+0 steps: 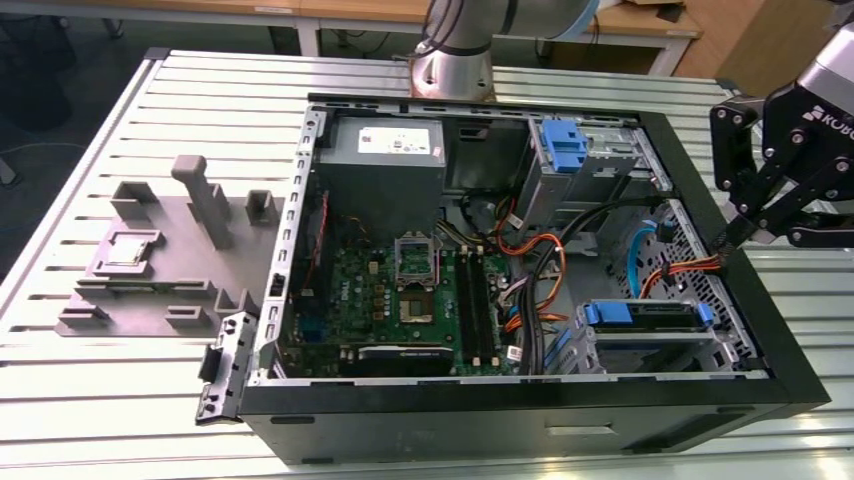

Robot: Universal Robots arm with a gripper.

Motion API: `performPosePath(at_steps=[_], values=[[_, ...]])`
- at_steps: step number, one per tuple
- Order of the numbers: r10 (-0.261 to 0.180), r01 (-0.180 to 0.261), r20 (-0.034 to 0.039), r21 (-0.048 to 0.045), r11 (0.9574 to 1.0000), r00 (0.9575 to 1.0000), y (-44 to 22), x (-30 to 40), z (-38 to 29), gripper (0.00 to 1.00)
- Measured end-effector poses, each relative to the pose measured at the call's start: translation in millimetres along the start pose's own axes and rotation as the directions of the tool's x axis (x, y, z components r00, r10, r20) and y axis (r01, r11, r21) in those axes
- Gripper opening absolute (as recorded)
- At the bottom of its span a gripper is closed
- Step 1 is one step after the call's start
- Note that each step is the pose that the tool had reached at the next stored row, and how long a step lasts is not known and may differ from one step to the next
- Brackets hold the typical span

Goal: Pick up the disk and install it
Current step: 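Insert the first disk wire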

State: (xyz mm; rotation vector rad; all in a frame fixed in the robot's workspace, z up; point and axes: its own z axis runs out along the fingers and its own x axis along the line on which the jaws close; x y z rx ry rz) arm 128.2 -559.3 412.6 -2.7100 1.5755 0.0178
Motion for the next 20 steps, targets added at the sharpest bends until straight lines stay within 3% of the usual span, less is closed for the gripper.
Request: performPosePath(at_steps=[14, 20], values=[[-0.008, 0.008, 0.0, 0.0, 1.0, 1.0, -16.5, -3.2, 1.6, 0.1], [-0.009, 0.009, -0.0001, -0.0001, 1.0, 1.0, -17.4, -3.0, 1.6, 0.1]])
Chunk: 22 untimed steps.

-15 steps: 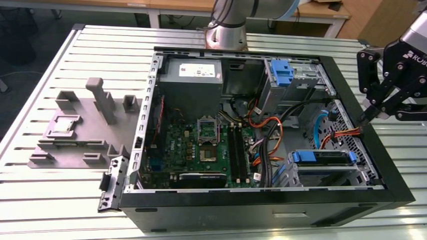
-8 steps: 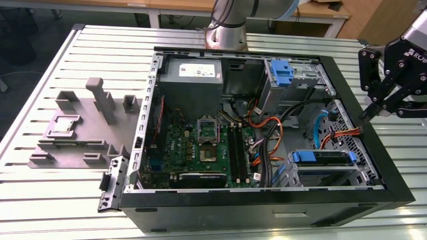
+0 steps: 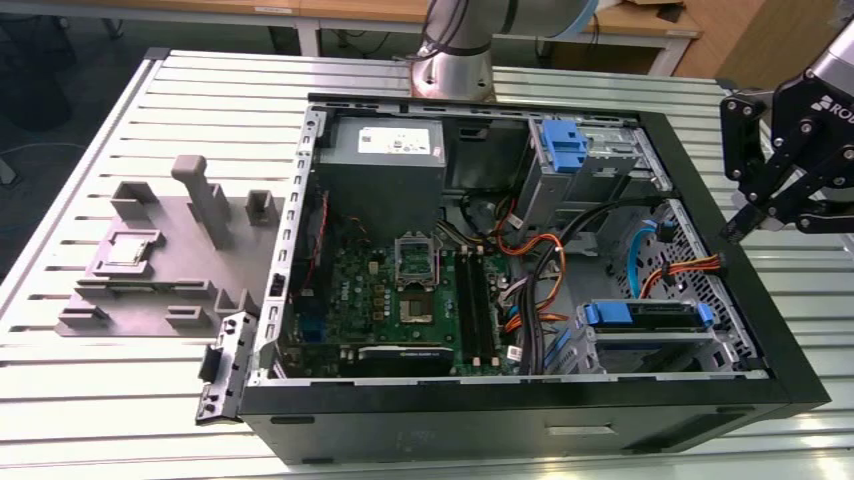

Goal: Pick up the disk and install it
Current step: 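Insert the first disk wire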

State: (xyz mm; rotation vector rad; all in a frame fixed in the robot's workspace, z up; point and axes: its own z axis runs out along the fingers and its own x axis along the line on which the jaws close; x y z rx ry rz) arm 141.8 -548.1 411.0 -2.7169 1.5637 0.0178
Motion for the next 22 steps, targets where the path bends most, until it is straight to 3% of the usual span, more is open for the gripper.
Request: performPosePath(at_steps=[7, 15, 18, 22], values=[[-0.007, 0.007, -0.0019, 0.0, 1.0, 1.0, -5.4, -4.8, 1.7, 0.1], [-0.025, 0.026, -0.0389, 0.0233, 0.9994, 0.9989, -7.1, -6.6, 6.9, 0.1], [-0.052, 0.054, -0.045, 0.0258, 0.9982, 0.9976, -7.4, -6.9, 9.4, 0.1], [-0.118, 0.119, -0.0475, 0.0268, 0.9925, 0.9919, -7.4, -6.9, 11.8, 0.1]])
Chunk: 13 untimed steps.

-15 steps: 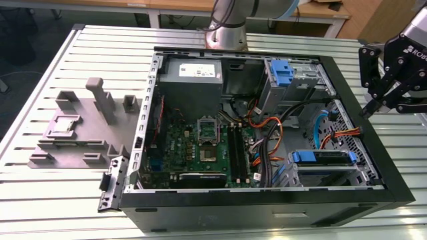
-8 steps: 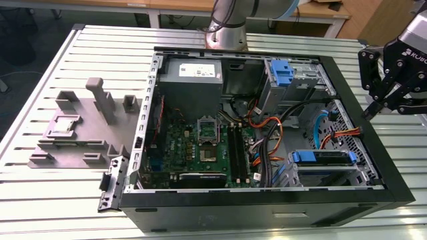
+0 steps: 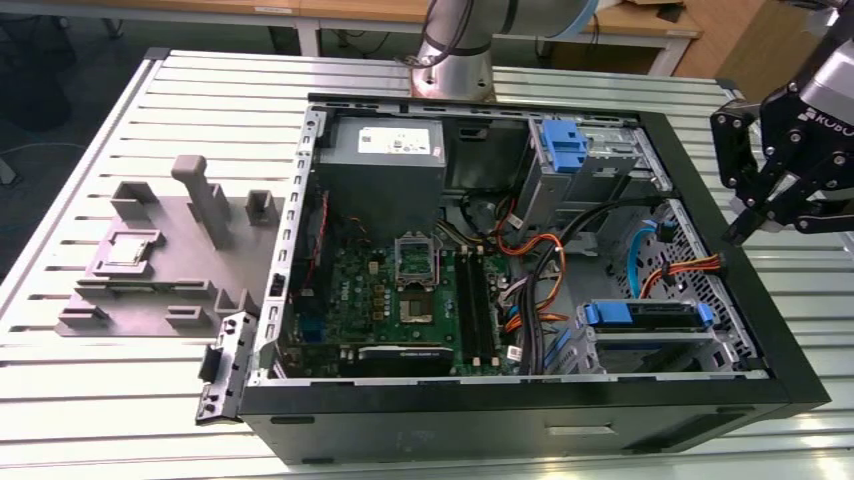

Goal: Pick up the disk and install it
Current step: 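Insert the first disk wire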

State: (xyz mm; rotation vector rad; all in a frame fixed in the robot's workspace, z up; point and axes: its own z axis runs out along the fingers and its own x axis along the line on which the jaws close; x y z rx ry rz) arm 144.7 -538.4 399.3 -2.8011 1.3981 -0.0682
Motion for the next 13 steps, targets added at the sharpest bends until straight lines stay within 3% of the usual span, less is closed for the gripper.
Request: performPosePath(at_steps=[4, 13], values=[[-0.04, 0.04, 0.0009, 0.0018, 0.9992, 0.9992, -0.2, 0.1, 0.9, 0.1], [-0.053, 0.053, 0.0007, 0.0024, 0.9986, 0.9986, -7.9, -3.5, 2.7, 0.1]])
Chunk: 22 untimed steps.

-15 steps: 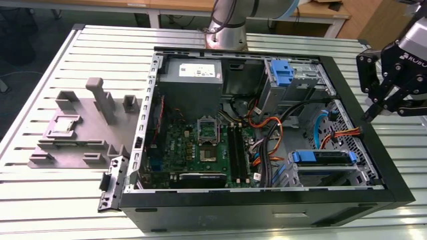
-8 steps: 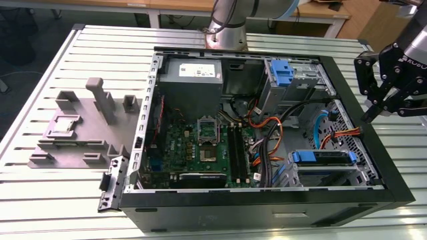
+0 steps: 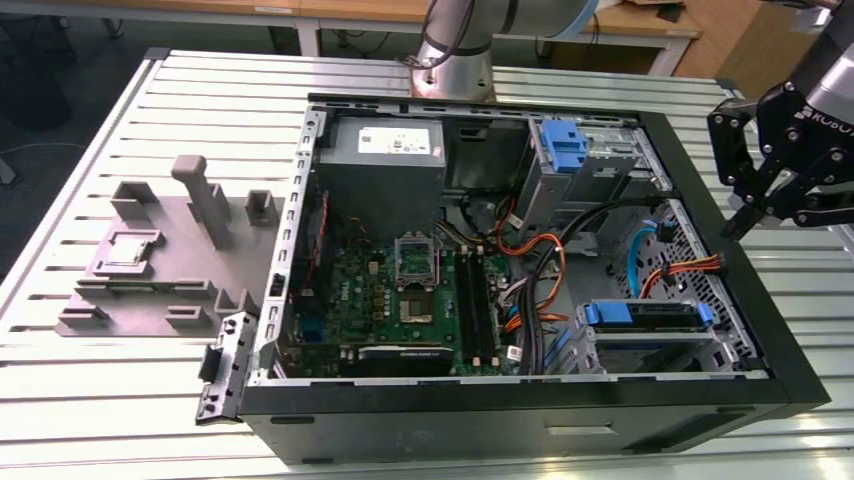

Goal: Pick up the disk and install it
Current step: 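Insert the first disk wire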

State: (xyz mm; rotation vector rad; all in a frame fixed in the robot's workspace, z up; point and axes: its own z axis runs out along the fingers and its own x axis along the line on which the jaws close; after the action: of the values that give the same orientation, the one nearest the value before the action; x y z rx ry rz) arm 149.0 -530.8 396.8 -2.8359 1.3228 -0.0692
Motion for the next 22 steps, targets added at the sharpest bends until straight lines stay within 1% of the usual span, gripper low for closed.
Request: performPosePath(at_steps=[3, 5, 7, 8, 9, 11, 13, 19, 22], values=[[-0.025, 0.025, -0.0062, 0.0012, 0.9997, 0.9997, -0.8, 0.0, 3.0, 0.1], [-0.041, 0.041, -0.0123, 0.0052, 0.9991, 0.9991, -0.8, -0.1, 4.3, 0.1], [-0.048, 0.049, -0.0255, 0.0145, 0.9987, 0.9985, -1.0, -0.4, 5.1, 0.1], [-0.052, 0.053, -0.0309, 0.0197, 0.9984, 0.9982, -1.0, -0.4, 5.7, 0.1], [-0.058, 0.059, -0.0353, 0.0245, 0.998, 0.9977, -1.0, -0.4, 6.2, 0.1], [-0.074, 0.076, -0.0413, 0.0314, 0.9966, 0.9964, -1.0, -0.5, 7.1, 0.1], [-0.082, 0.084, -0.0434, 0.0336, 0.9959, 0.9956, -1.1, -0.5, 7.2, 0.1], [-0.083, 0.085, -0.0432, 0.0339, 0.9958, 0.9956, -1.0, -0.5, 7.4, 0.1], [-0.104, 0.106, -0.0439, 0.0336, 0.9938, 0.9936, -0.9, -0.5, 8.0, 0.1]])
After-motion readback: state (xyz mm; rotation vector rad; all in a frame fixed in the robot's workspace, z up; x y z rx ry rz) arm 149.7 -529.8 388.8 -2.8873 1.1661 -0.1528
